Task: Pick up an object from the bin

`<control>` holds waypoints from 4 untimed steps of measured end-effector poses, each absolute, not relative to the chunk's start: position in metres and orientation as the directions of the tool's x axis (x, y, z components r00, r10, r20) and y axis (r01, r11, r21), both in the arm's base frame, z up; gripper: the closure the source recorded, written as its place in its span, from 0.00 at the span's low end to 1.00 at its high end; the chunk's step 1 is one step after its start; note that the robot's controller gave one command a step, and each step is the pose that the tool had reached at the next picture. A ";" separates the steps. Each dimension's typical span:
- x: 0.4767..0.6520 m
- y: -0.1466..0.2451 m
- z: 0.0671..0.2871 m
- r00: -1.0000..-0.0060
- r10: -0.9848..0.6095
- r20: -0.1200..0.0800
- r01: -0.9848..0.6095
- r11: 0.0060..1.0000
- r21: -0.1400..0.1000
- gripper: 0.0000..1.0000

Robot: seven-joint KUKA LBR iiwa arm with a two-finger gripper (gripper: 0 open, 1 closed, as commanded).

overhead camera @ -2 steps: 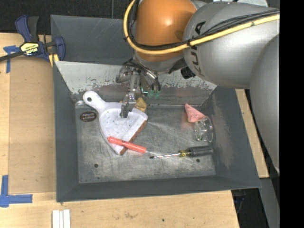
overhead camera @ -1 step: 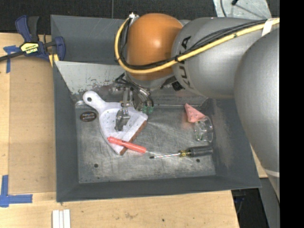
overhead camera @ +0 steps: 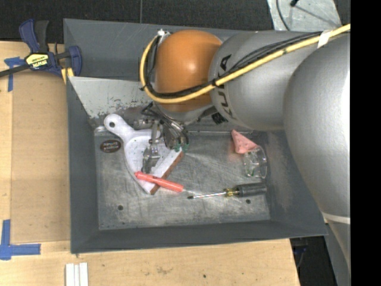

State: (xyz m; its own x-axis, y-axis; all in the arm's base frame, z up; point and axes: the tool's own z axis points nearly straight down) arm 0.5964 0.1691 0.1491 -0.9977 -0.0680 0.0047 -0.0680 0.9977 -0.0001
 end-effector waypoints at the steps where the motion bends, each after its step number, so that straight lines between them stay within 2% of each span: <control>1: 0.558 0.155 0.117 -0.995 -0.104 -0.011 -0.104 0.995 0.001 0.00; 2: 0.533 0.155 0.074 -0.990 -0.139 -0.004 -0.139 0.990 0.001 0.00; 3: 0.530 0.098 0.079 -0.989 -0.140 -0.039 -0.140 0.990 0.004 1.00; 4: 0.530 0.097 0.079 -0.989 -0.140 -0.038 -0.140 0.990 0.004 1.00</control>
Offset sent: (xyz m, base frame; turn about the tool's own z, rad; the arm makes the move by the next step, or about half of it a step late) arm -0.0678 -0.0127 -0.0791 -0.0773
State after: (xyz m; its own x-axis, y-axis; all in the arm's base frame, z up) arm 0.5298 0.0974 0.0792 -0.9895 -0.1399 -0.0377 -0.1401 0.9901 0.0041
